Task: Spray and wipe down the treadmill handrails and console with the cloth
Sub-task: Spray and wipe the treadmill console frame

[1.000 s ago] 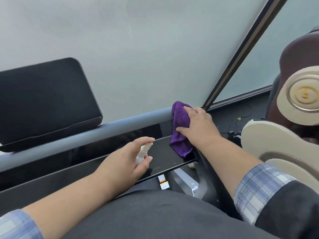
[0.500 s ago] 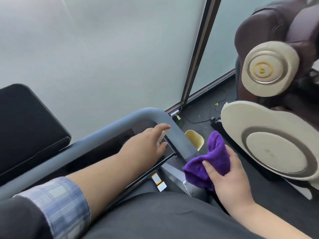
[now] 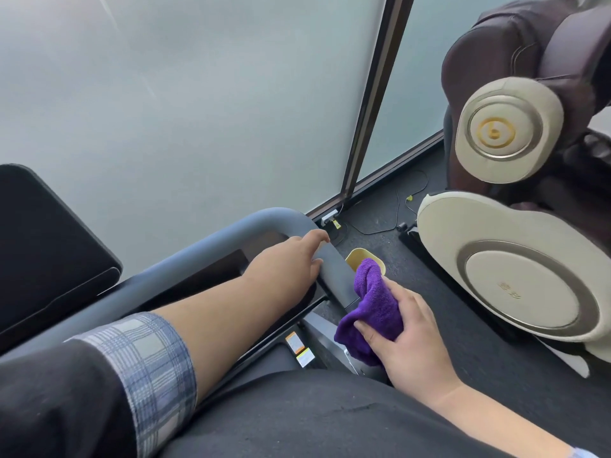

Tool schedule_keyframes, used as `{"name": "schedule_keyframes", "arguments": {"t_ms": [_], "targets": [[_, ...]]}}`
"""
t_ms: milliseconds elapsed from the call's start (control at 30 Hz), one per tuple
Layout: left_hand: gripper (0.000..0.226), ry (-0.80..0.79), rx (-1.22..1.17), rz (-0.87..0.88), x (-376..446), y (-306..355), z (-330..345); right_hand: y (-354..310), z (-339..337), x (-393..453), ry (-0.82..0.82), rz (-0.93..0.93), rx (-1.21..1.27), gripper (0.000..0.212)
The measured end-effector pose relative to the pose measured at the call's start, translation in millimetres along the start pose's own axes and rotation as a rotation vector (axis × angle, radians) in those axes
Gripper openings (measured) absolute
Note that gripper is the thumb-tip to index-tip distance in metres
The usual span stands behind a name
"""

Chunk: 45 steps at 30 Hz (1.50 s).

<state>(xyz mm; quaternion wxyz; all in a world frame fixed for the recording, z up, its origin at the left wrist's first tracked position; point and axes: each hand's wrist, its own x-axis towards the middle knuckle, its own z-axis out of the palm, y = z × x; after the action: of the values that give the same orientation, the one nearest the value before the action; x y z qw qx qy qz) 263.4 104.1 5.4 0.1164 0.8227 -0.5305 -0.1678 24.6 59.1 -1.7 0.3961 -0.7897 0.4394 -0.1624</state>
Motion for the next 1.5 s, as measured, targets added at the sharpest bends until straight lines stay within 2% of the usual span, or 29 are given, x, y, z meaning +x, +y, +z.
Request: {"name": "schedule_keyframes", "arguments": {"t_ms": [167,300,500,633,867,1000,1133,1233,1367,1500], "targets": [[0.039,0.079,-0.026,-0.019,-6.7,-10.1,-4.5,-14.1,10.6,20.5,-0.024,-0.051,-0.083,0.077],[0.042,0.144,-0.010,-0.102,-8.9,-31.8,-15.7,-34.9,24.1,45.0,-0.025,-0.096,-0.105,0.078],[0.040,0.127,0.056,-0.266,-8.3,-66.7,-30.3,-56.3,43.4,59.7,-0.070,-0.214,-0.185,0.078],[0.032,0.132,-0.043,-0.376,-12.6,-79.8,-39.6,-57.4,50.6,59.2,-0.068,-0.247,-0.176,0.079],[0.030,0.219,-0.010,-0.489,-66.6,-104.6,-51.0,-64.7,58.3,72.8,-0.117,-0.260,-0.117,0.078],[0.026,0.194,-0.023,-0.575,-90.1,-114.4,-57.8,-70.3,62.5,75.7,-0.134,-0.281,-0.131,0.077],[0.035,0.197,-0.023,-0.564,-96.4,-103.2,-57.4,-70.3,54.6,76.6,-0.119,-0.271,-0.115,0.076],[0.042,0.216,-0.060,-0.491,-98.9,-84.1,-47.6,-59.4,39.0,74.3,-0.082,-0.218,-0.167,0.077],[0.045,0.206,-0.165,-0.384,-101.6,-55.3,-31.6,-32.7,21.9,53.8,-0.182,-0.087,-0.425,0.089],[0.046,0.128,-0.233,-0.294,-111.2,-37.7,-16.0,-18.2,16.8,39.3,-0.230,-0.072,-0.565,0.097]]}}
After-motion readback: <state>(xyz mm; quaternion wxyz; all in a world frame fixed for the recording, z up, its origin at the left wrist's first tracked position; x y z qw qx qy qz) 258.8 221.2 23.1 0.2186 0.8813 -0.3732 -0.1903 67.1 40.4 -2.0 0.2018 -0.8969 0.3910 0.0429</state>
